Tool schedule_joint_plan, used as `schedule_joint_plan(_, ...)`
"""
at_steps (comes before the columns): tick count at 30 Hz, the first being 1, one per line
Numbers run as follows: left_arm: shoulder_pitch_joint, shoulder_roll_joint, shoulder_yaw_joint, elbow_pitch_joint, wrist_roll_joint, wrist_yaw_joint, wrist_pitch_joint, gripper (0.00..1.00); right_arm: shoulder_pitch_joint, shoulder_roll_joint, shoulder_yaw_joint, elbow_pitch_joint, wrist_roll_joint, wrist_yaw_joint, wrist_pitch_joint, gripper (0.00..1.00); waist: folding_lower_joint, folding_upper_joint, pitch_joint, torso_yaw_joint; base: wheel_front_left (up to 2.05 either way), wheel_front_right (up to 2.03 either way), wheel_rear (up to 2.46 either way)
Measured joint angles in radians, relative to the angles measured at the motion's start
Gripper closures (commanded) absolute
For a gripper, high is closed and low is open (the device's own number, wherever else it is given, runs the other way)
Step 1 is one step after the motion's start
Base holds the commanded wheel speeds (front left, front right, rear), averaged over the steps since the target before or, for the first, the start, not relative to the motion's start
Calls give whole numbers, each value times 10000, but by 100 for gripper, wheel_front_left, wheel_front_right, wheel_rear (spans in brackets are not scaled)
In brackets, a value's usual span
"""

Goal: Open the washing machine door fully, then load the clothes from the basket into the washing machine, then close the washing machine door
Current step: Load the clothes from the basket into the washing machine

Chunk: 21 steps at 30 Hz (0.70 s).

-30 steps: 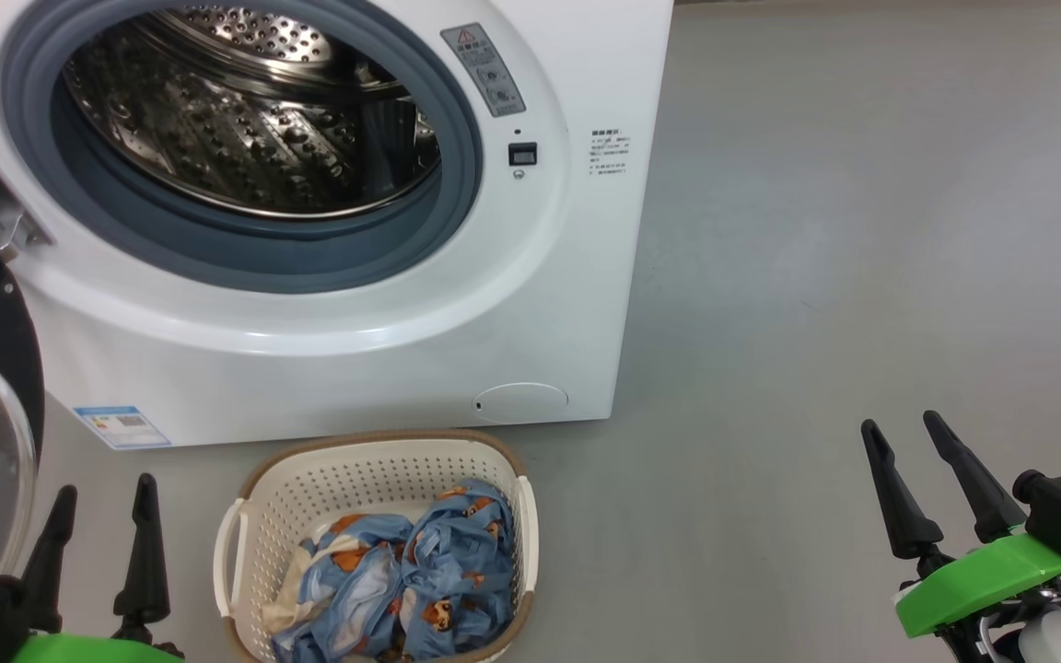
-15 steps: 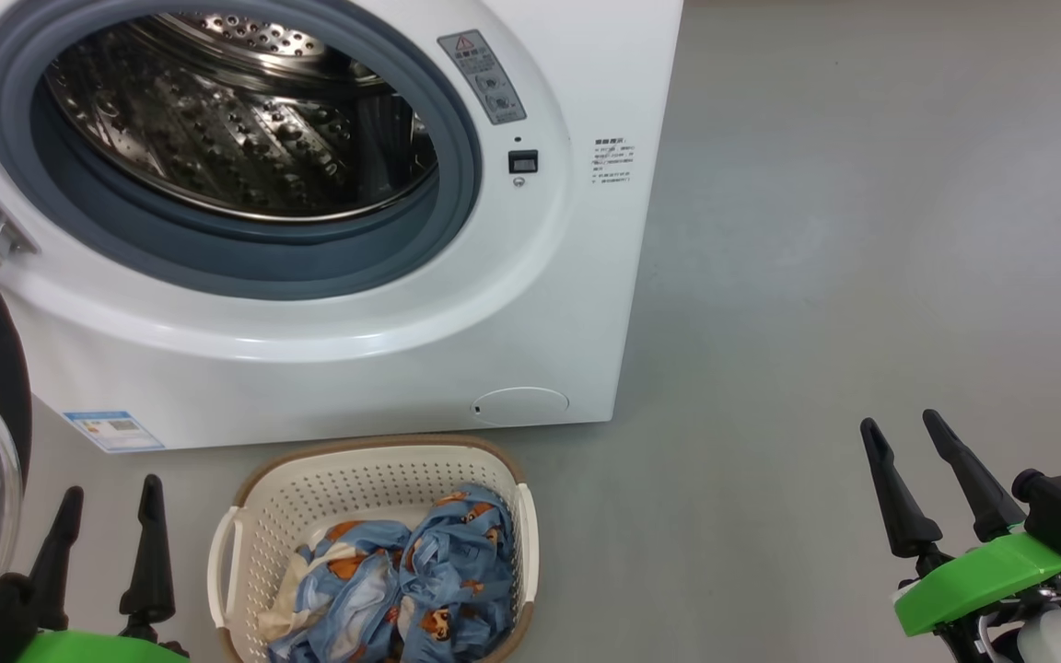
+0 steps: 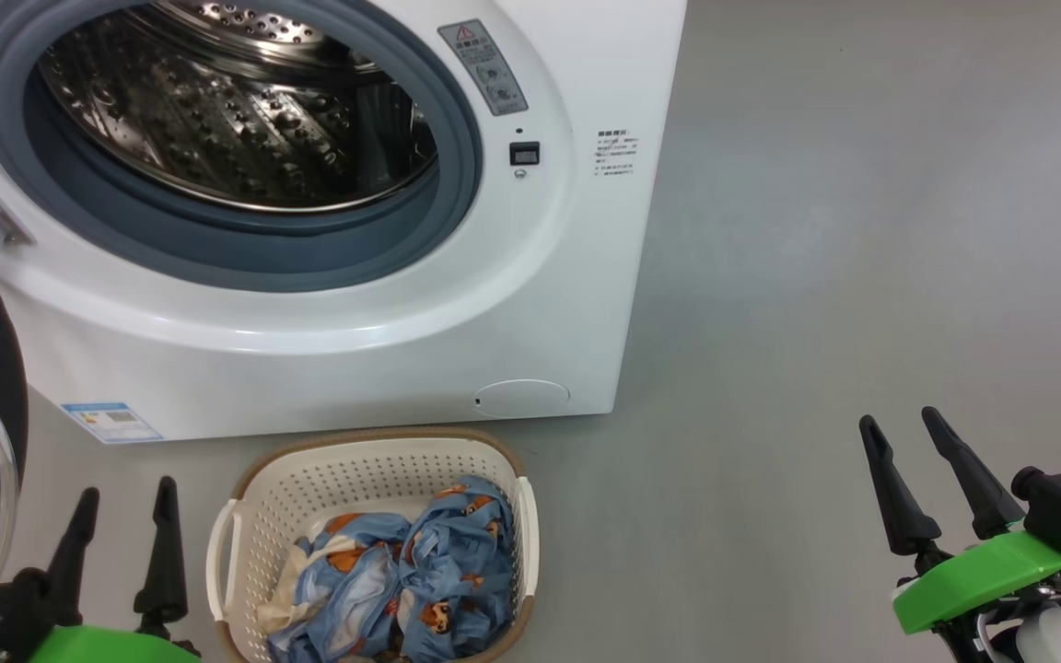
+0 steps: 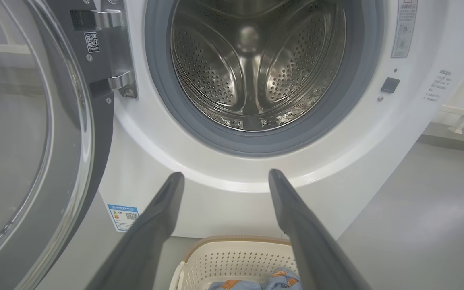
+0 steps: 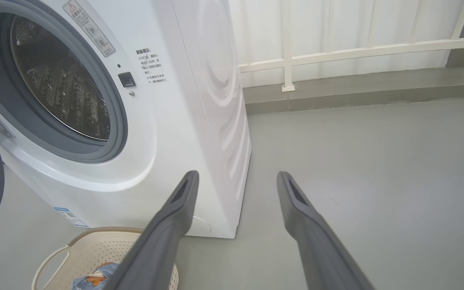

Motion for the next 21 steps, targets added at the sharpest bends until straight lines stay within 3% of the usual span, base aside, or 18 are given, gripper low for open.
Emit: schedule_joint_plan(21, -849, -199, -790, 1871, 182, 0, 0, 0, -627, 105, 6, -173, -236, 0, 0, 0, 1, 0, 917, -110, 0, 0, 0)
